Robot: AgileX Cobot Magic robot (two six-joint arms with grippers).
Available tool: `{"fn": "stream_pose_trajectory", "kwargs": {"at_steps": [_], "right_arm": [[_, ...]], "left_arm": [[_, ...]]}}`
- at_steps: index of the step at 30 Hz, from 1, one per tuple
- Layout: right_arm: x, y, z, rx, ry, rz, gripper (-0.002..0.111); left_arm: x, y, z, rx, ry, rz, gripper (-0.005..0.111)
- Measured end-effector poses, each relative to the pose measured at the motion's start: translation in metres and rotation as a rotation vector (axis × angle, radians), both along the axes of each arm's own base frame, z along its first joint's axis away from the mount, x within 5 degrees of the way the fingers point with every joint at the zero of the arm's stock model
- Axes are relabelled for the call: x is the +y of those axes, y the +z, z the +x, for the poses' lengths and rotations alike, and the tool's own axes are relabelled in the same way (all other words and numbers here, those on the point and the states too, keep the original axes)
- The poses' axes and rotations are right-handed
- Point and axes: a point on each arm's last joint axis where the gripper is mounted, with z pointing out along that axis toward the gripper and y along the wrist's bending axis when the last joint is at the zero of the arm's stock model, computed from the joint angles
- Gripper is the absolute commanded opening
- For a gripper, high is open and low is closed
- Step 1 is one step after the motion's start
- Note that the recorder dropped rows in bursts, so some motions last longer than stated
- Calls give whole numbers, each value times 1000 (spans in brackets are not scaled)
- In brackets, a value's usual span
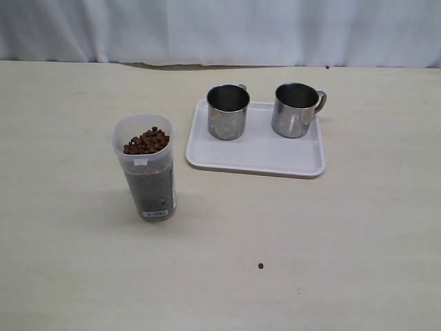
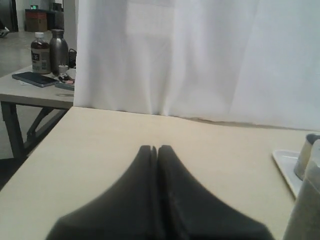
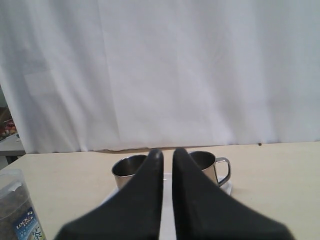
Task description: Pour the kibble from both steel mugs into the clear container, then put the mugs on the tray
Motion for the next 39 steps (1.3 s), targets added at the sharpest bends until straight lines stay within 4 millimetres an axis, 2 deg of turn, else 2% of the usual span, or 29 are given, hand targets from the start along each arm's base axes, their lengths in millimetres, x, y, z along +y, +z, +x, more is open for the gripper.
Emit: {"fn": "stream_pose_trajectory", "kwargs": {"at_steps": [4,32,35,39], "right_arm": [[0,0,0,0,0,0,5],[0,0,0,-2,-1,-4,5],[-5,0,-3,-10,-47,-19,5],[-19,-1,-14,-35,-203,4,5]], "left_arm": [[0,0,0,1,-7,105,0],[0,0,0,1,-8,116,0],[0,0,0,1,-8,116,0],[0,0,0,1,-8,116,0]]}}
